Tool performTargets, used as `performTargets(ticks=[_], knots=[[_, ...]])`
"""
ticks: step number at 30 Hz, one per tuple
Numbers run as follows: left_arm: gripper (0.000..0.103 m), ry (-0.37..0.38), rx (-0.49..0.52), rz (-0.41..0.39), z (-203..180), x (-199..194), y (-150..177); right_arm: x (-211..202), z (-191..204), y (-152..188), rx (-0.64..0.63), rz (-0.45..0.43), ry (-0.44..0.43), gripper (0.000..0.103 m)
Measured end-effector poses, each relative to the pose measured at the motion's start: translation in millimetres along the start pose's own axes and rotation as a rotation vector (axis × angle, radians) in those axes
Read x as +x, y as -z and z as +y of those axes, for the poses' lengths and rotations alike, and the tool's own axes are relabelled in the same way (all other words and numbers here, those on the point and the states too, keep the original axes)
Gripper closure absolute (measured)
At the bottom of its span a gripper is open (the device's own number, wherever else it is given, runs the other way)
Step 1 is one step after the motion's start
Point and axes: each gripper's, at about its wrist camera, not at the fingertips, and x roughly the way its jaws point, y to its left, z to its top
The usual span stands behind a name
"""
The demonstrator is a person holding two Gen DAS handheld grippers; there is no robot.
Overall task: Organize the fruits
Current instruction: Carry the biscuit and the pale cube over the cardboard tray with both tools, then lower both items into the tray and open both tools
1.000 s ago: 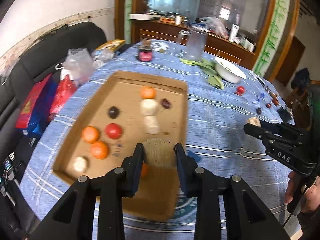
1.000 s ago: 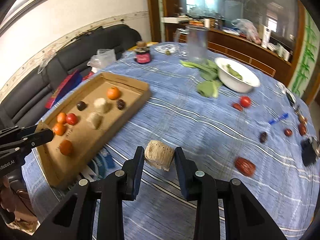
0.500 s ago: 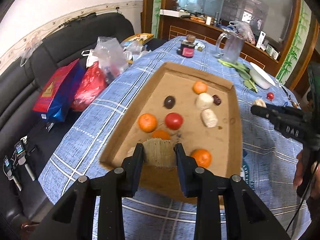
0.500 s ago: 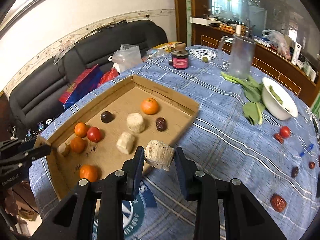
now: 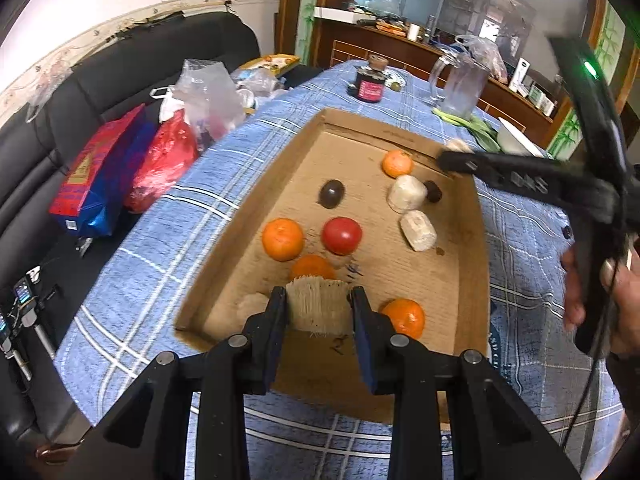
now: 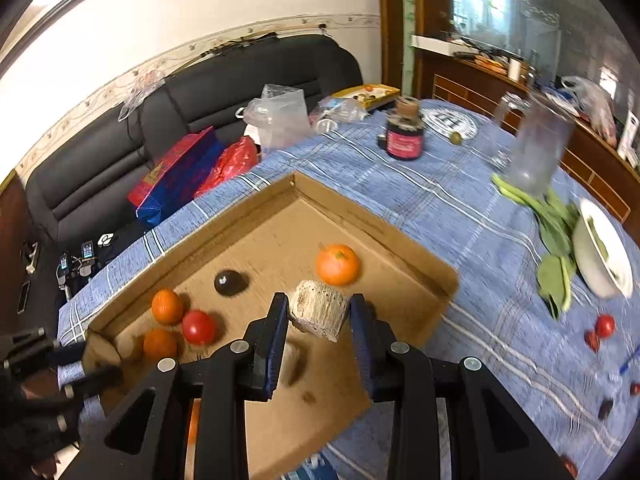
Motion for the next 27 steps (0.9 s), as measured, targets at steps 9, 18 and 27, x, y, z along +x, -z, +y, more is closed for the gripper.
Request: performTargets(ticks=[9,18,27], knots=[[0.072,0.056,0.015,0.054,-7.1,19.7,9.7,36.8,11.1,-23.2,-0.046,0.021,-0.018,0.069],[0.072,0.06,0.004,0.092,-6.1,37.2,11.4,71.2,14.4,-35.1,-0.057,0.069,-0.031,0.069],[0.072,0.043,0.006,0.094,-4.9,42.5,10.7,98.8,22.8,-38.5,-0.086,0.13,-0.038,0.069]])
